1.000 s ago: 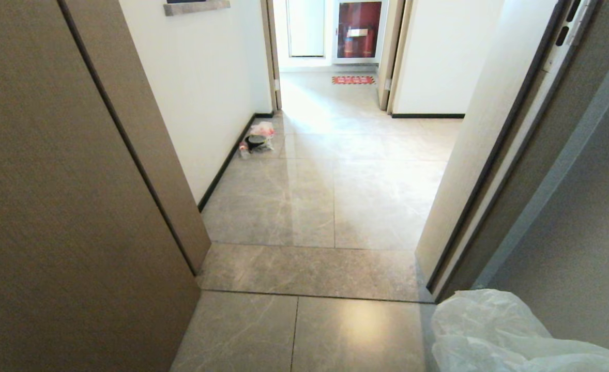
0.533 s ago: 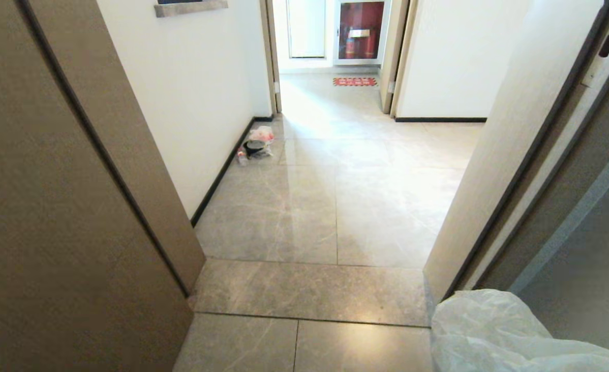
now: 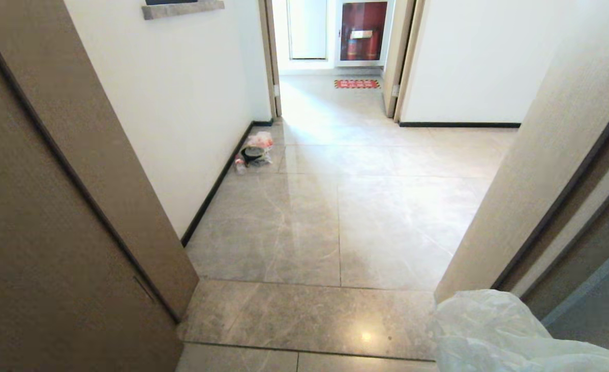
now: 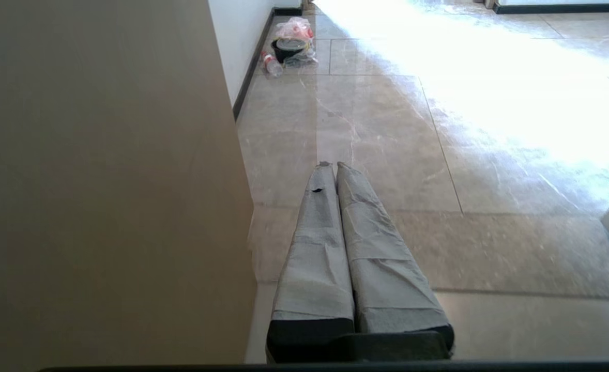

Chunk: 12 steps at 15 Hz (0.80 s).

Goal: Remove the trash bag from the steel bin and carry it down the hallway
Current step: Put the trash bag at the door

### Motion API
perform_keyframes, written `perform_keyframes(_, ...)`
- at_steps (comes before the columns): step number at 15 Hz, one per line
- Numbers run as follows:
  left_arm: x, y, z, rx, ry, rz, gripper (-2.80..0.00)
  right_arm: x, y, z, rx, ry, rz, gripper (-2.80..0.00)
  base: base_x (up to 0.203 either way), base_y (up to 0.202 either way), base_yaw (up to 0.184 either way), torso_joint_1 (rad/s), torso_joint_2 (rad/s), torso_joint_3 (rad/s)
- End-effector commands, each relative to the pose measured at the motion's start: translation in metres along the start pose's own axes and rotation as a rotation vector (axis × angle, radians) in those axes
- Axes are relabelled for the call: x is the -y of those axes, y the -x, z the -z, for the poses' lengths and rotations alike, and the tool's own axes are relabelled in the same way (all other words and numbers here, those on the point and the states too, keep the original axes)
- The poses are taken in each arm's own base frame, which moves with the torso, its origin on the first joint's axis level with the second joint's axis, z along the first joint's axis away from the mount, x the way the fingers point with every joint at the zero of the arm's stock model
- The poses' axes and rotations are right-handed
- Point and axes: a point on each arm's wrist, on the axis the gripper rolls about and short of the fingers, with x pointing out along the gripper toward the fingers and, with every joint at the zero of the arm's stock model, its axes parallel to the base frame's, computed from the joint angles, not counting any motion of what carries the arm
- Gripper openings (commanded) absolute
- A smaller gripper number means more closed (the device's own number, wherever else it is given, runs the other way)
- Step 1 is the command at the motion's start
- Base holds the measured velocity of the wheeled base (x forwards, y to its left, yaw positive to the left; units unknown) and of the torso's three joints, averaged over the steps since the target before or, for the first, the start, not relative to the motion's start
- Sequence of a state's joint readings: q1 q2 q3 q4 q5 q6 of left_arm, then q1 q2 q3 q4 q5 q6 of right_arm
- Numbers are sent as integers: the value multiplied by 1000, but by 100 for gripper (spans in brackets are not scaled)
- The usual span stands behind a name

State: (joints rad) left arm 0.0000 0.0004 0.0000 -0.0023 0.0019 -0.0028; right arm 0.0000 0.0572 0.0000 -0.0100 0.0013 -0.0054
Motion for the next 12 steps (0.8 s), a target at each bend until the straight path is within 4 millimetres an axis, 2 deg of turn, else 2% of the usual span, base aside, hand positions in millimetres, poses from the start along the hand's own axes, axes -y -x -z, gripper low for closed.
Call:
perform_keyframes(1,0,0,0,1,0,-1,-280,0,0,0,-2,1,0,-280,195,0,2,0,-1,2)
perform_keyframes(12,0,0,0,1,0,0,-280,0,0,0,0,1,0,-280,193,0,1,2,4,3)
